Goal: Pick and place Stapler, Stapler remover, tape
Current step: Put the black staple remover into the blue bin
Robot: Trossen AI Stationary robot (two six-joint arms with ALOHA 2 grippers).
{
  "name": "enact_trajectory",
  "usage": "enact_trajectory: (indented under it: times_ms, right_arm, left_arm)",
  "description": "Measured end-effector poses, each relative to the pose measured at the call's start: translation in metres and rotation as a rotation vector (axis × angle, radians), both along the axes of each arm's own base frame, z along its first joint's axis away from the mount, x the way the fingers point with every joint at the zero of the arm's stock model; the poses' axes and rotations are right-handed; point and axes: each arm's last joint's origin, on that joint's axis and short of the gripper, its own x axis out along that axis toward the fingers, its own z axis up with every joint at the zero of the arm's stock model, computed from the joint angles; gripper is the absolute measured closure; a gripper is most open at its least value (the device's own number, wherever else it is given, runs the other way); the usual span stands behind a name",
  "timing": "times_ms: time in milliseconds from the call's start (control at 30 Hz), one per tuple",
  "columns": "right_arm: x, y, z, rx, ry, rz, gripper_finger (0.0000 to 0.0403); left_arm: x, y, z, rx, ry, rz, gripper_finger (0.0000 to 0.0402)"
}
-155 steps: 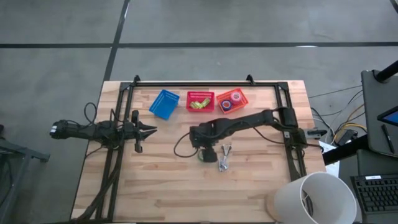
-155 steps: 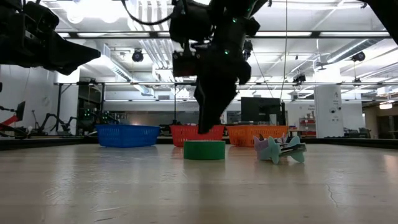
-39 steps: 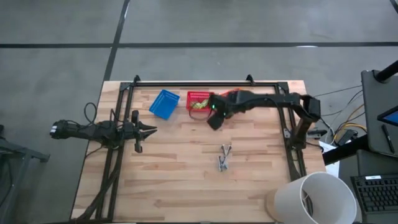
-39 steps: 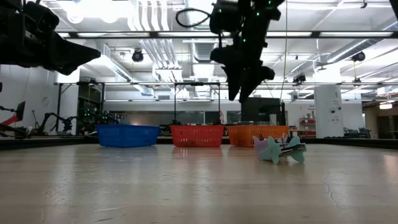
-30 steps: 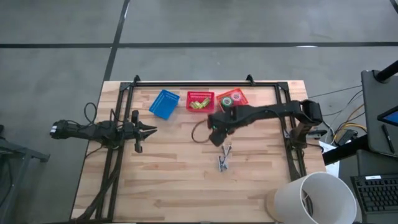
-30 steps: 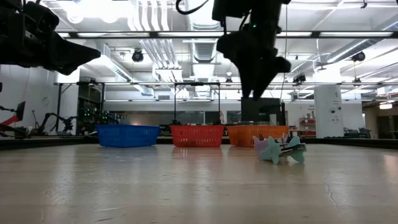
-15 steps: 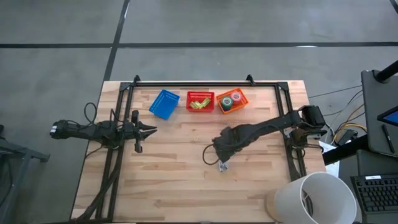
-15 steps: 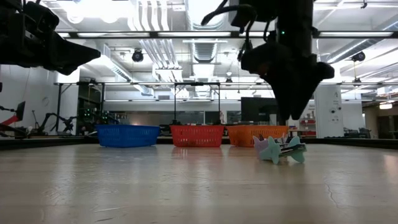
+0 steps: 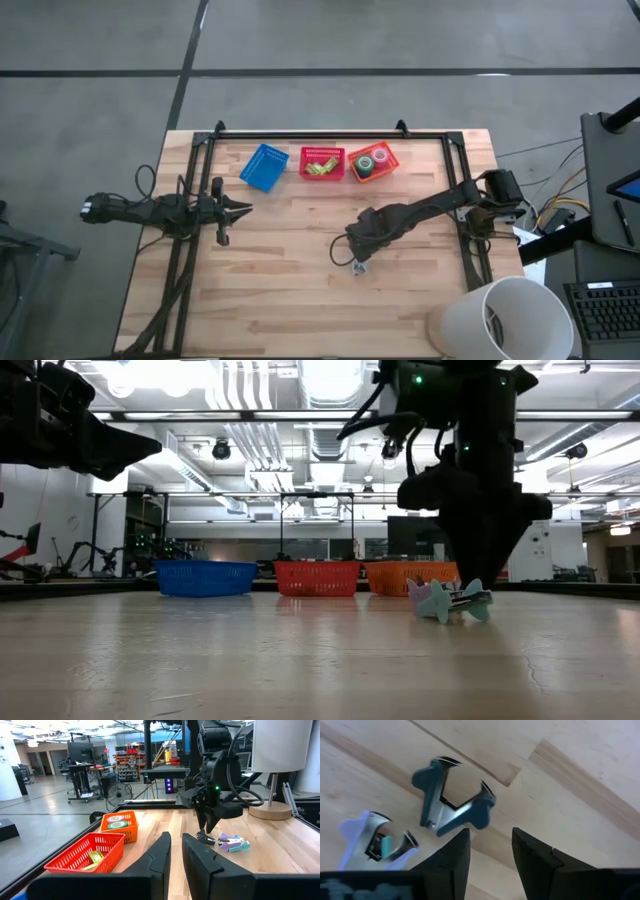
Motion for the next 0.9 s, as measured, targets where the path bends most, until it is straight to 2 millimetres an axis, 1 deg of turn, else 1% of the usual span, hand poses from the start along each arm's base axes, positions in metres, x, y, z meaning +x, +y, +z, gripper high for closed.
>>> enact_trajectory:
  times_ms: [267, 533, 767, 900]
  right_arm:
    - [0.003, 0.0, 0.0, -0.001, -0.034, 0.016, 0.0277]
    - [0.006, -0.007, -0.002, -0.033, -0.076, 0.017, 0.0297]
    - [0.004, -0.011, -0.006, -0.026, -0.076, 0.021, 0.0333]
    - [0.004, -0.011, -0.006, -0.032, -0.077, 0.071, 0.0354]
  left_arm:
    - [0.0, 0.0, 0.0, 0.0, 0.0, 0.0, 0.0351]
    - [0.0, 0.0, 0.0, 0.0, 0.0, -0.001, 0.0351]
    - [0.0, 0.0, 0.0, 0.0, 0.001, 0.0, 0.0351]
    - [0.0, 0.0, 0.0, 0.0, 0.0, 0.0, 0.0351]
